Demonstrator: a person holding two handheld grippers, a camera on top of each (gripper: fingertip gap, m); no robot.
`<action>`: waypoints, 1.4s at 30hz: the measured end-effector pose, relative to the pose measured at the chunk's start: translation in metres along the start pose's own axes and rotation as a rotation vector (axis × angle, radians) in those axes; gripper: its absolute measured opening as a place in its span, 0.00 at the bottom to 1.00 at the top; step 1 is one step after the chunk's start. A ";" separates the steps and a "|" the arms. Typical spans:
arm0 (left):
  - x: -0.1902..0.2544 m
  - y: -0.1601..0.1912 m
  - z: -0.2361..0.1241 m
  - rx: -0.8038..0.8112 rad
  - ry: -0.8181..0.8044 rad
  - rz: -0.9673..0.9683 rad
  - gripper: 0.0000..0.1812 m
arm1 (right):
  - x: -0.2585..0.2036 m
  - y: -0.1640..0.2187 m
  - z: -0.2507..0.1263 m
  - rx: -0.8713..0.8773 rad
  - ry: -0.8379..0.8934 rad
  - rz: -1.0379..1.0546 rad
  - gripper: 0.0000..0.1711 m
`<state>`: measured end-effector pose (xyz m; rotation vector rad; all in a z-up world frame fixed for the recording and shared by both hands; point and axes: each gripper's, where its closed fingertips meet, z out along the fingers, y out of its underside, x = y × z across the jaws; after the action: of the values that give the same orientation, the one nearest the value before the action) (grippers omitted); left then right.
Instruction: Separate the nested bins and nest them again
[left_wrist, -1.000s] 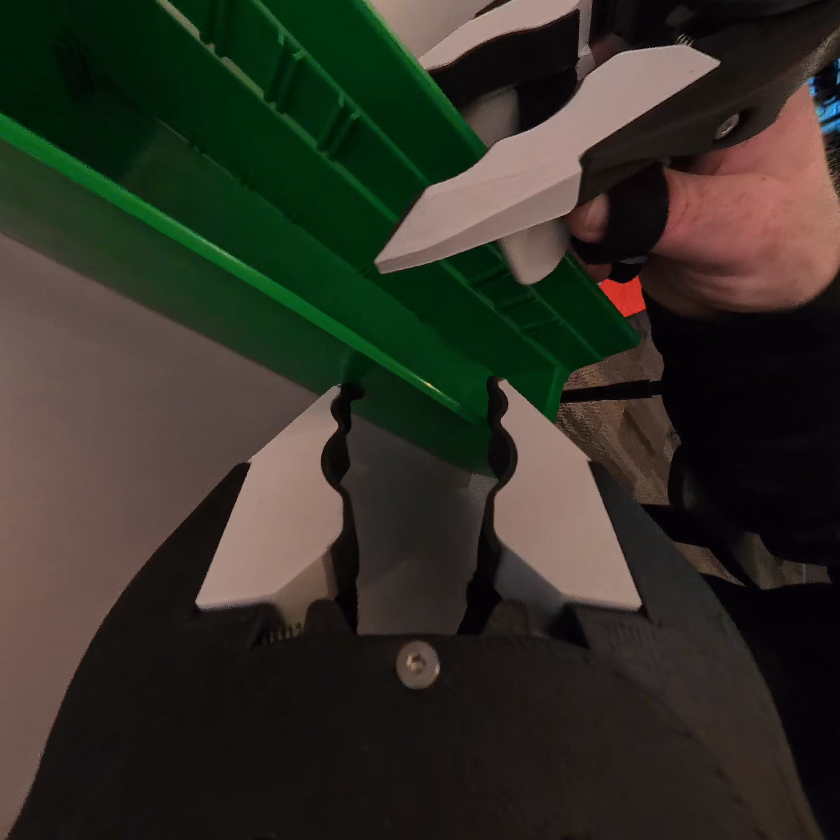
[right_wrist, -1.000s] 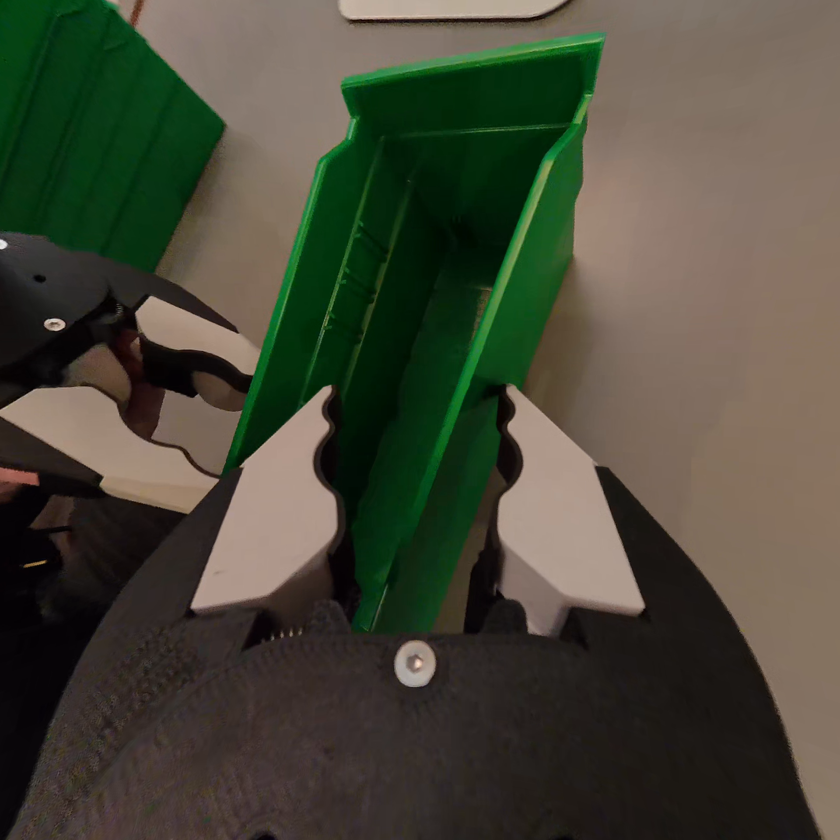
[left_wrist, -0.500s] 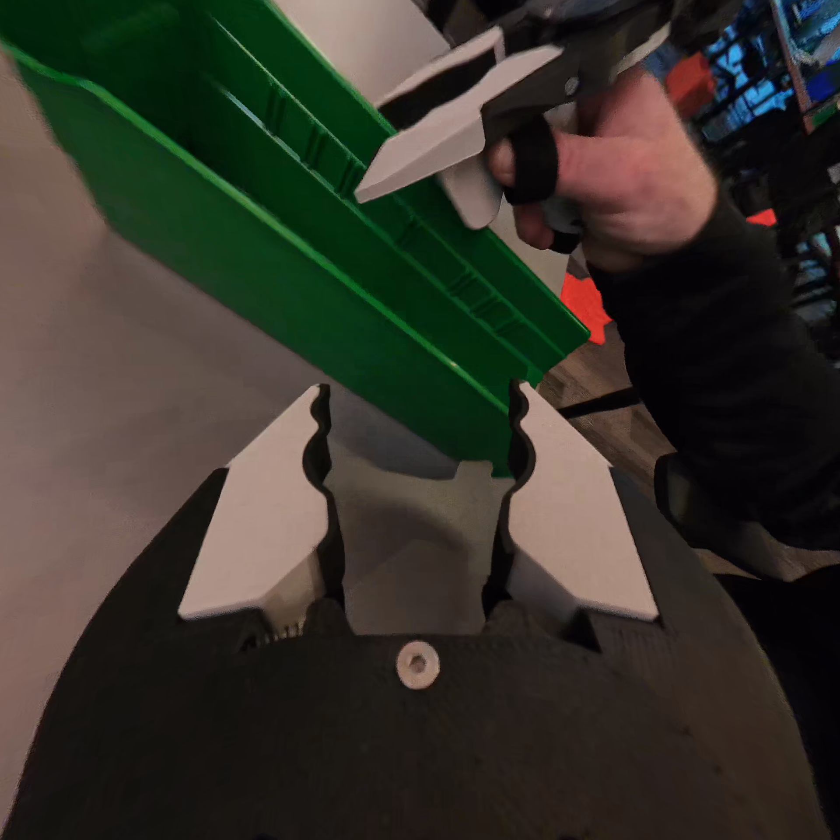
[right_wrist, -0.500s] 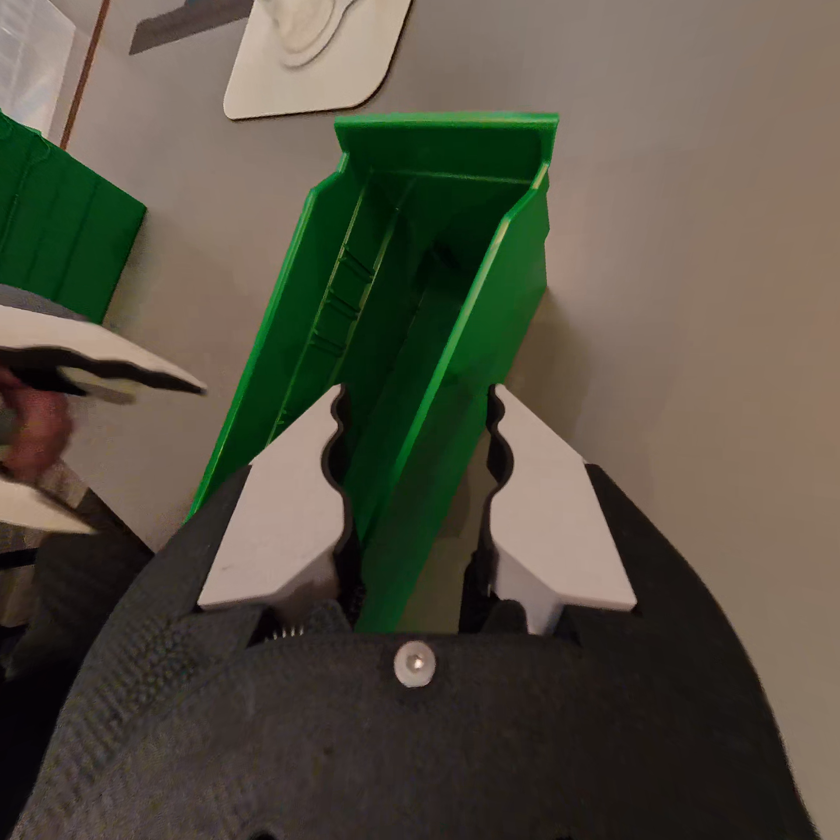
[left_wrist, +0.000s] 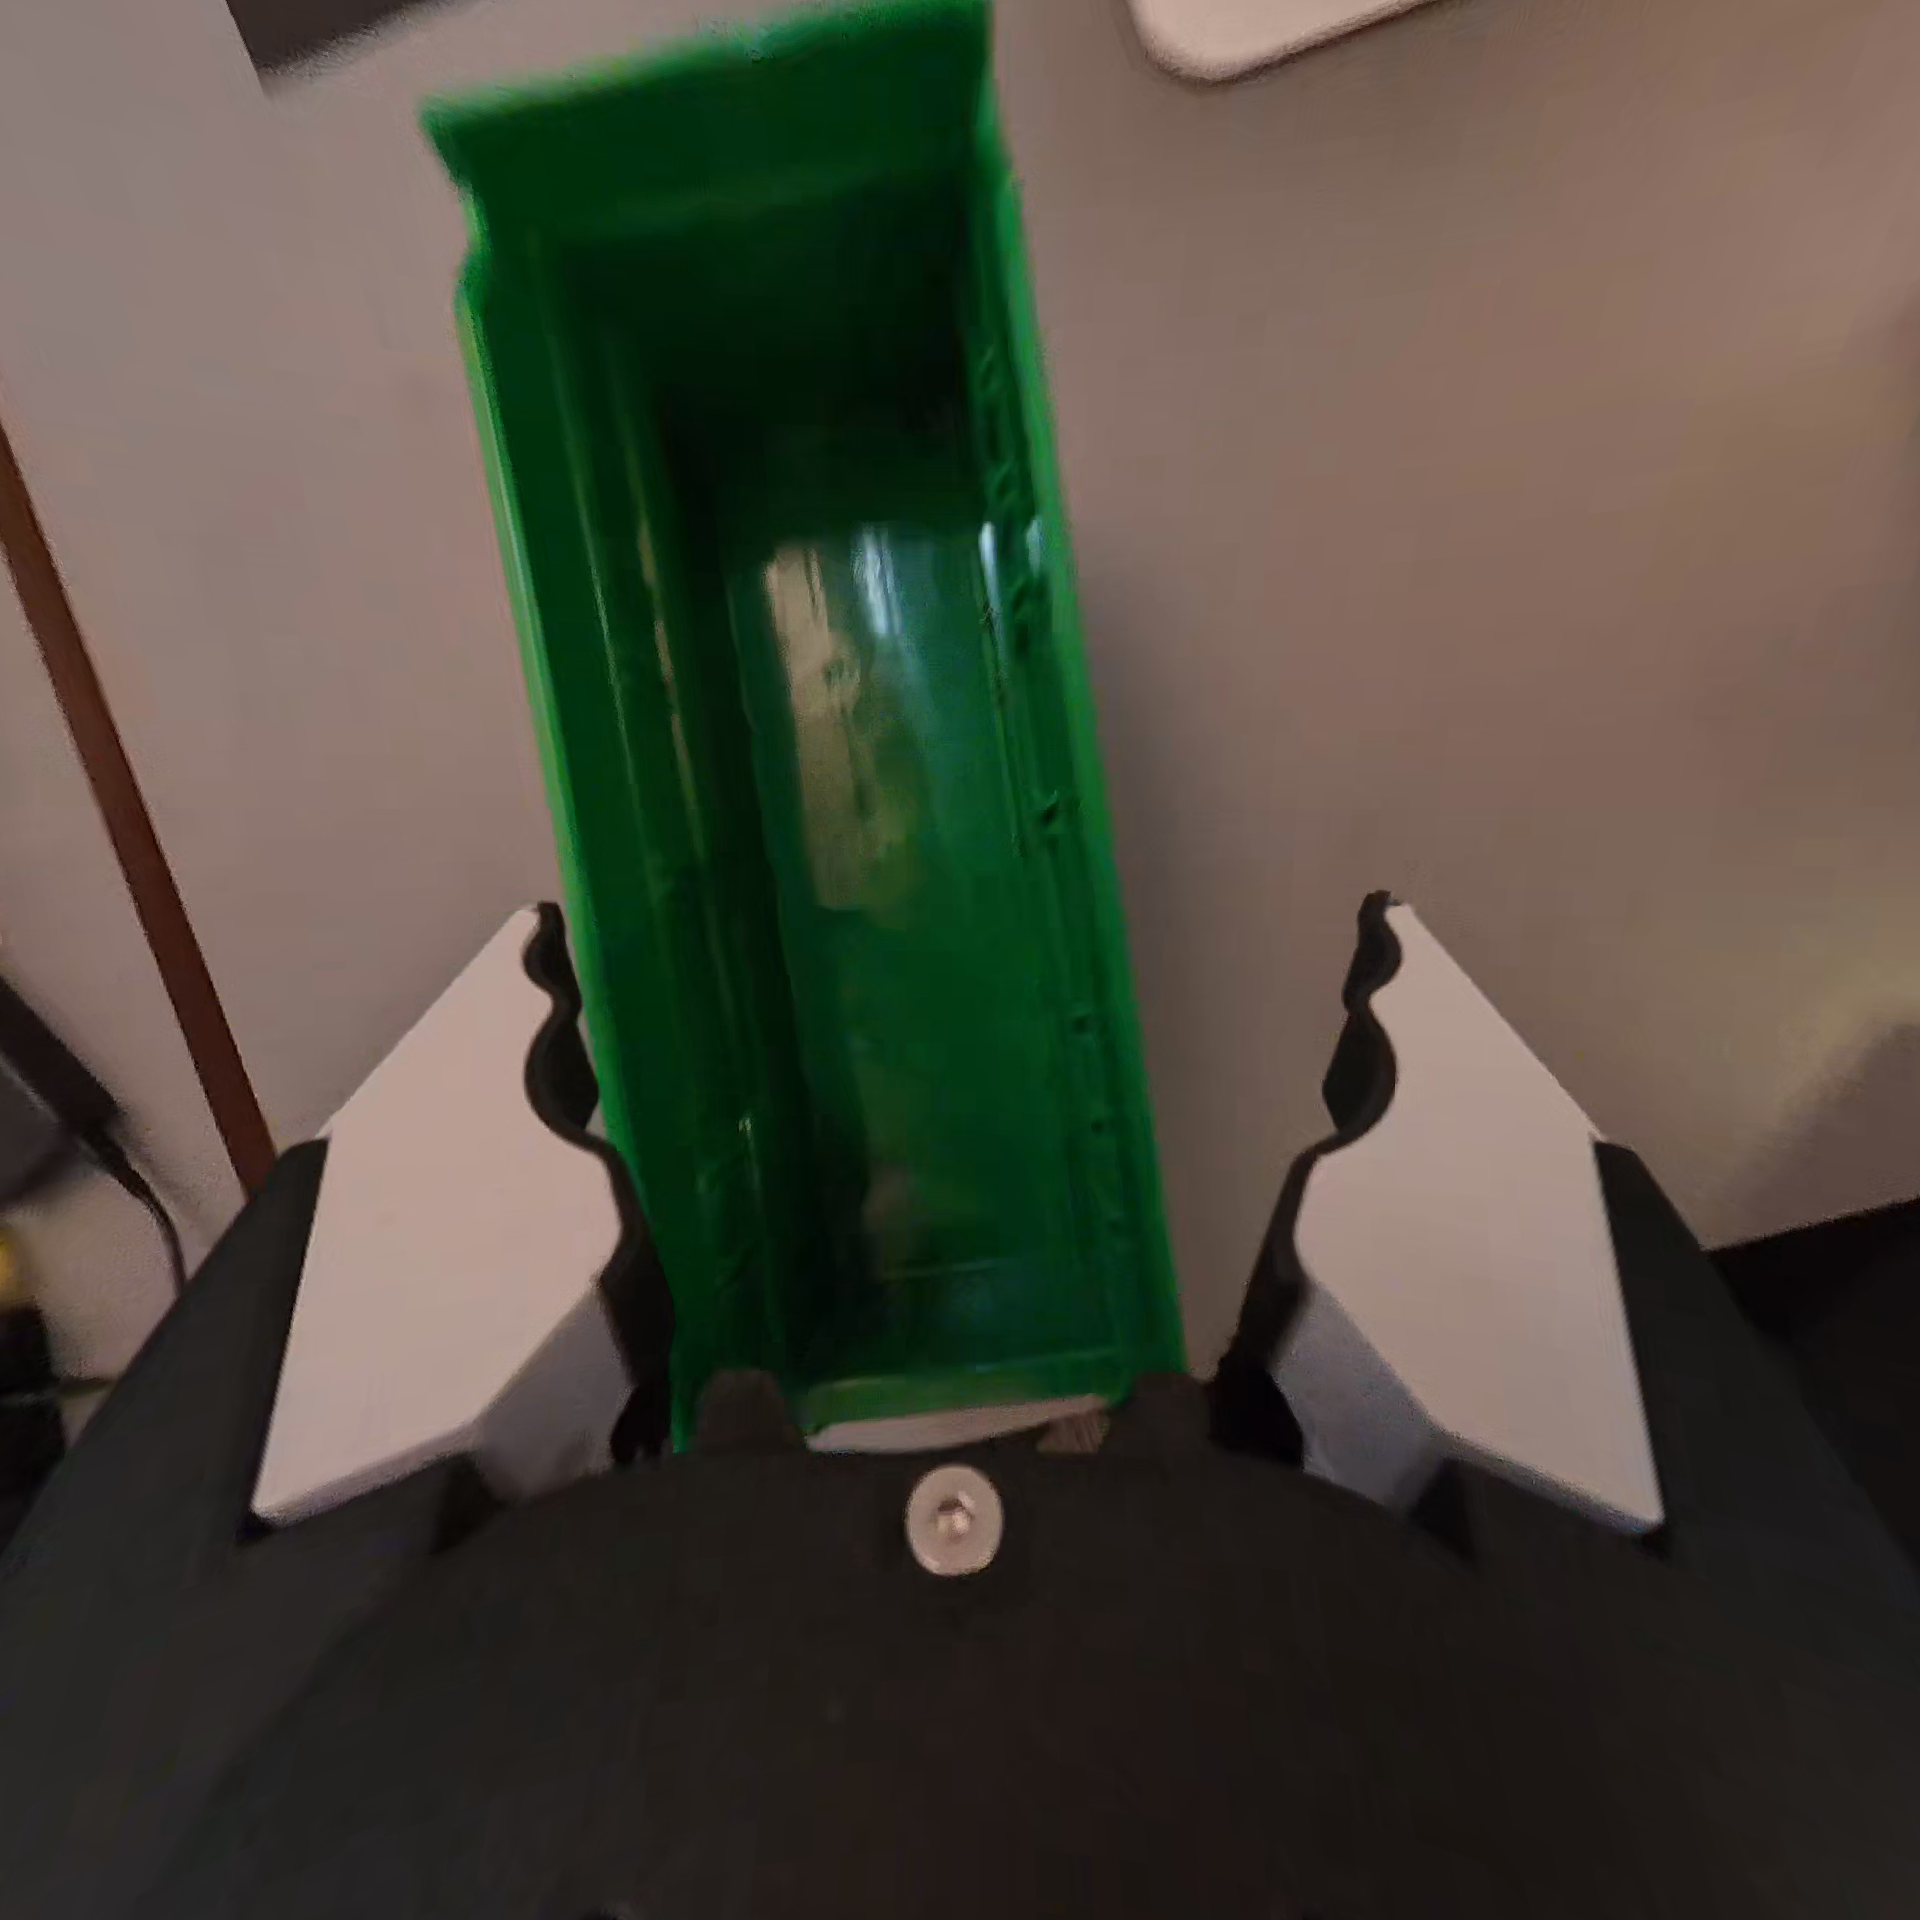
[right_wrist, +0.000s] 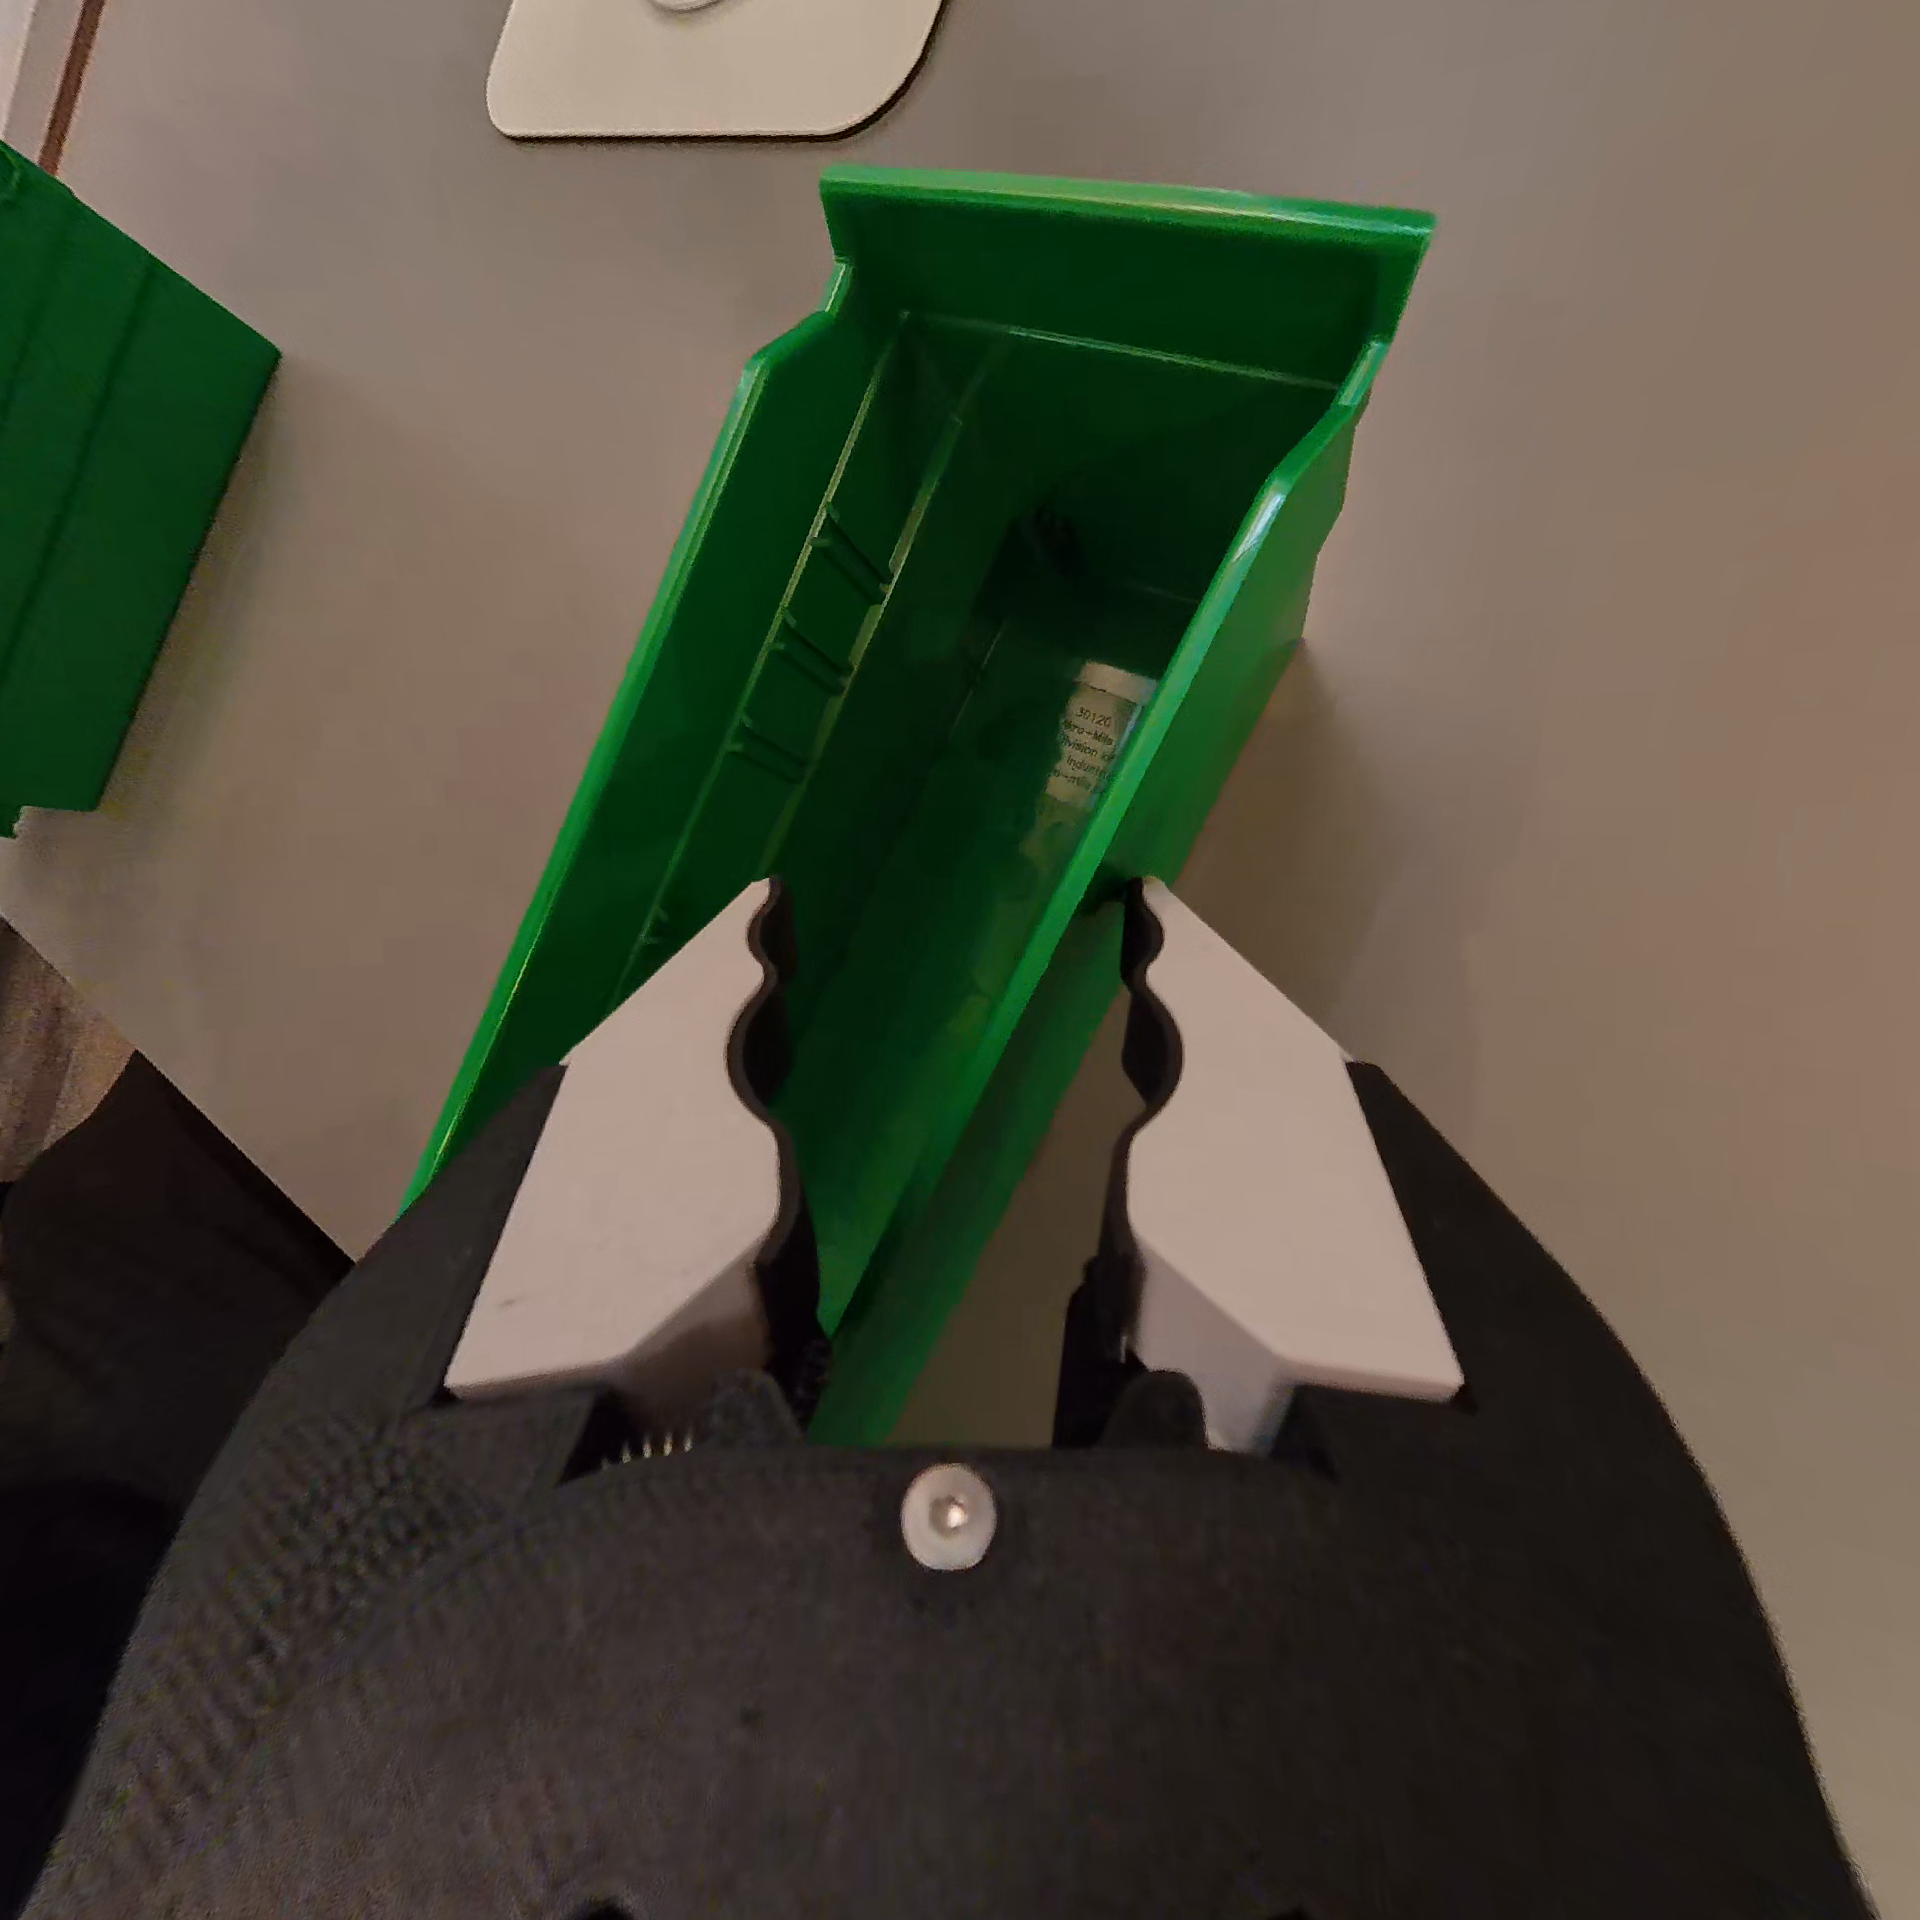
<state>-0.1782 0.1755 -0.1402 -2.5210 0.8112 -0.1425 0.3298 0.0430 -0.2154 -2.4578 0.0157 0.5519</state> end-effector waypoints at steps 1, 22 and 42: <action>-0.008 0.010 0.005 -0.040 0.000 -0.017 0.78 | 0.000 0.000 0.000 -0.001 0.000 0.001 0.36; -0.021 0.004 -0.011 0.069 0.047 -0.081 0.51 | 0.004 0.006 0.006 -0.014 -0.021 0.013 0.36; -0.018 -0.029 -0.074 0.296 0.040 -0.082 0.51 | 0.006 0.006 0.005 -0.010 -0.021 0.016 0.36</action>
<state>-0.1956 0.1755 -0.0610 -2.2780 0.6486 -0.3172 0.3322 0.0410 -0.2244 -2.4637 0.0240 0.5859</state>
